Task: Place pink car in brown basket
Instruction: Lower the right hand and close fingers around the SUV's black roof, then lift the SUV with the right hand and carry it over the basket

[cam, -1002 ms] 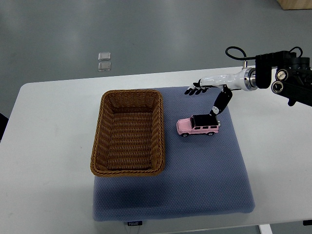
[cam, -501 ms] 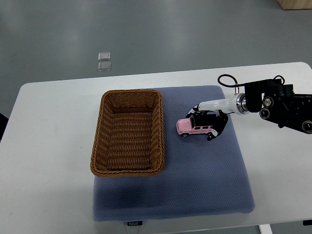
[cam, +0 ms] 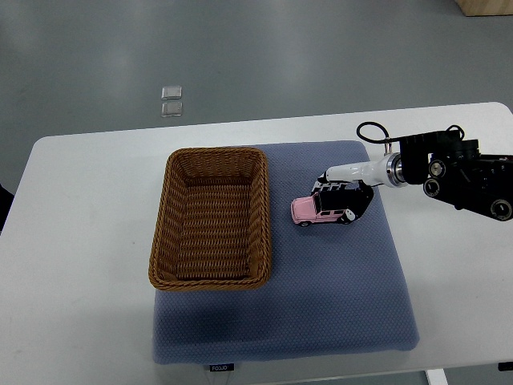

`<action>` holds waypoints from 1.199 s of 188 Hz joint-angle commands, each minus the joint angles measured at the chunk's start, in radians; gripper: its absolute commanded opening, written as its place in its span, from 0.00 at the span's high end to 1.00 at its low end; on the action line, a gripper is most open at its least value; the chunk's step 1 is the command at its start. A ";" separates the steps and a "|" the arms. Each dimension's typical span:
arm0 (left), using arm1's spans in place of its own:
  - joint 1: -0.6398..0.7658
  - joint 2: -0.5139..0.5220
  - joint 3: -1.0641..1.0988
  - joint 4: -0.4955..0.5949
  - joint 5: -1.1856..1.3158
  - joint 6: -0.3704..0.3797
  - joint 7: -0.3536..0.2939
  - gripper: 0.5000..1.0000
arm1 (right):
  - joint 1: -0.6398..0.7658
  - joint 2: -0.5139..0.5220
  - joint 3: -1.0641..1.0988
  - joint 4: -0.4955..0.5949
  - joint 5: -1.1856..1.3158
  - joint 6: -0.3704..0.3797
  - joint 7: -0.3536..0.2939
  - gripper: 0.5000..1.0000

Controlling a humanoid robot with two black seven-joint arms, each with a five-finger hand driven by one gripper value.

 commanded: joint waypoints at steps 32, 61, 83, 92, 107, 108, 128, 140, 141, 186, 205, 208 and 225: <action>0.000 0.000 0.000 0.000 -0.001 0.000 0.000 0.00 | -0.007 0.000 0.000 0.000 -0.001 0.010 0.001 0.84; 0.000 0.000 0.000 0.000 0.001 0.000 0.000 0.00 | 0.000 0.000 0.000 0.000 0.000 0.015 0.001 1.00; 0.000 0.000 0.000 0.000 0.001 0.000 0.000 0.00 | 0.007 -0.001 0.003 0.000 0.006 0.015 0.003 1.00; 0.000 0.000 0.000 0.000 0.001 0.000 0.000 0.00 | 0.009 -0.004 0.008 0.000 0.008 0.015 0.003 1.00; 0.000 0.000 0.000 0.000 -0.001 0.000 0.000 0.00 | 0.015 -0.014 0.014 0.000 0.012 0.015 0.003 1.00; 0.000 0.000 0.000 0.000 0.001 0.000 0.000 0.00 | 0.019 -0.015 0.014 0.000 0.012 0.015 0.003 1.00; 0.000 0.000 0.000 0.000 0.001 0.000 0.000 0.00 | 0.061 -0.023 0.012 -0.003 0.020 0.015 0.003 1.00; 0.000 0.000 0.000 0.000 -0.001 0.000 0.000 0.00 | 0.075 -0.026 0.014 -0.009 0.020 0.015 0.003 1.00; 0.000 0.000 0.000 0.000 0.001 0.000 0.000 0.00 | 0.079 -0.026 0.014 -0.011 0.020 0.015 0.003 1.00; 0.000 0.000 0.000 0.000 0.001 0.000 0.000 0.00 | 0.168 -0.021 0.014 -0.035 0.028 0.020 0.003 1.00; 0.000 0.000 0.000 0.000 0.001 0.000 0.000 0.00 | 0.216 -0.010 0.014 -0.035 0.034 0.020 0.003 1.00; 0.000 0.000 0.000 0.000 -0.001 0.000 0.000 0.00 | 0.228 -0.007 0.014 -0.035 0.035 0.020 0.003 1.00; 0.000 0.000 0.000 0.000 0.001 0.000 0.000 0.00 | 0.267 0.019 0.014 -0.035 0.035 0.021 0.004 1.00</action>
